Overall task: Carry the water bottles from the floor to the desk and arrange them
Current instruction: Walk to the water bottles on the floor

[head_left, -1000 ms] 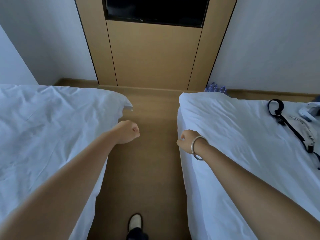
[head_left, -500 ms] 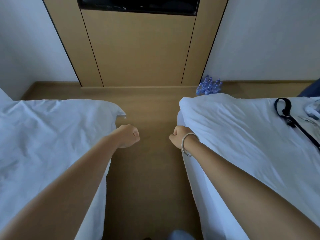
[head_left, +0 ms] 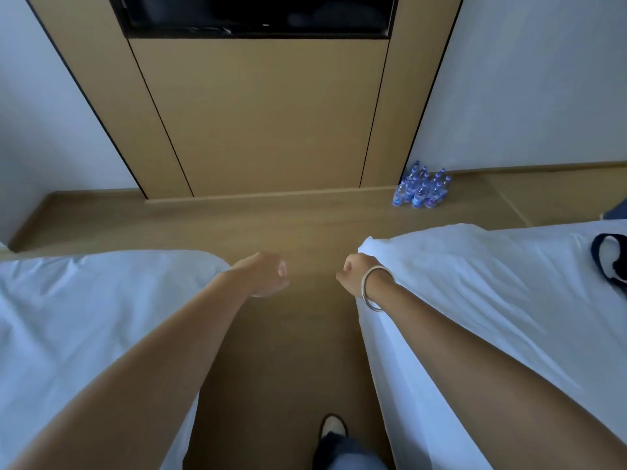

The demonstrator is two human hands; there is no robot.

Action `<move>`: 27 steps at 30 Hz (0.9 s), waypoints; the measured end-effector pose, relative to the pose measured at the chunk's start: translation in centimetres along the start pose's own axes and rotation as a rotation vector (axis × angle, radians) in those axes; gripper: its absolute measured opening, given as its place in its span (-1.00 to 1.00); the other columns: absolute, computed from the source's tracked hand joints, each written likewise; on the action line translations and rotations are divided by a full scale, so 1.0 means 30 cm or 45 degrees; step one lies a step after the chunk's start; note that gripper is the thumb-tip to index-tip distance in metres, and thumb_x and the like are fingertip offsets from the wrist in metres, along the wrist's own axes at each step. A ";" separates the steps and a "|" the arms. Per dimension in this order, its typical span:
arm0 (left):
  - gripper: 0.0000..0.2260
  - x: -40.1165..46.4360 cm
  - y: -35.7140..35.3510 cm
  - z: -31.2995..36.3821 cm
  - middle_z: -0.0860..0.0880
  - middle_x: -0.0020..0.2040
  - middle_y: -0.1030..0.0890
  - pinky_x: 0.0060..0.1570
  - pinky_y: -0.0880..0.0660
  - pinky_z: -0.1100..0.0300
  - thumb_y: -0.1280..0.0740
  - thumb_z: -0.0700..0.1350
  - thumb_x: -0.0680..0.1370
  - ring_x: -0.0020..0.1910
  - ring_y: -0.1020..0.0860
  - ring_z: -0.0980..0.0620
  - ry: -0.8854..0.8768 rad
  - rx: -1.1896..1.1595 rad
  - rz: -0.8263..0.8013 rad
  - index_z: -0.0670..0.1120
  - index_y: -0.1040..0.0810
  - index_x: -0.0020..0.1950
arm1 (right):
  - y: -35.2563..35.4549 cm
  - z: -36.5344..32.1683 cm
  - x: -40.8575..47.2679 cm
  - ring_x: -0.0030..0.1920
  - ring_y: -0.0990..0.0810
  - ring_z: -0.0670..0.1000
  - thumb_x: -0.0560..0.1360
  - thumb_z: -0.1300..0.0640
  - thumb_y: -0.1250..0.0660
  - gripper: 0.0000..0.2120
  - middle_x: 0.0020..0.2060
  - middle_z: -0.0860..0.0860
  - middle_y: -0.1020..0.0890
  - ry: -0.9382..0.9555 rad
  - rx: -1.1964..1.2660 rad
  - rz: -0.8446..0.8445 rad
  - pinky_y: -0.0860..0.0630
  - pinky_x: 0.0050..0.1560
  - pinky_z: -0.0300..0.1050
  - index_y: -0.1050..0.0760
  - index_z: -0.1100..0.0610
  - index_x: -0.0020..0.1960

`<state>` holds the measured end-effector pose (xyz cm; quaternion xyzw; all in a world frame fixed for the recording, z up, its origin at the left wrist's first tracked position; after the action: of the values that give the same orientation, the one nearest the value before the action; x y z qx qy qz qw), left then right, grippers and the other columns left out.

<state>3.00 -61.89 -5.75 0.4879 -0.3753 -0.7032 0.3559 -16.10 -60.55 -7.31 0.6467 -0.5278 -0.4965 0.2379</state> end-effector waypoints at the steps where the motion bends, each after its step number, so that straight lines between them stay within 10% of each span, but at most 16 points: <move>1: -0.75 0.064 0.031 0.005 -0.07 0.20 -0.55 0.13 -0.46 0.13 -0.21 -0.05 0.54 0.17 -0.50 -0.09 0.002 0.002 0.001 -0.05 -0.55 0.15 | 0.033 0.006 0.065 -0.25 -0.43 0.09 0.44 0.11 -0.14 -0.87 -0.22 0.07 -0.51 0.001 0.002 0.008 -0.38 -0.18 -0.10 -0.40 0.16 -0.15; 27: -0.75 1.373 0.663 -0.354 -0.12 0.23 -0.54 0.18 -0.40 0.17 -0.23 -0.09 0.56 0.23 -0.47 -0.09 -0.279 0.156 -0.074 -0.17 -0.55 0.15 | 0.388 -0.261 1.308 -0.33 -0.39 0.07 0.44 0.14 -0.18 -0.84 -0.38 0.04 -0.44 -0.258 0.150 0.149 -0.31 -0.33 -0.15 -0.37 0.14 -0.31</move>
<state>4.64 -108.76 -8.18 0.4395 -0.4400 -0.7380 0.2618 -16.27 -102.15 -9.90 0.5742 -0.6144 -0.5126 0.1735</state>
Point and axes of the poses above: each hand's wrist, its own x-axis towards the middle knuckle, its own y-axis out of the back of the hand, z = x × y, the point moved 3 cm from there along x, towards the middle knuckle
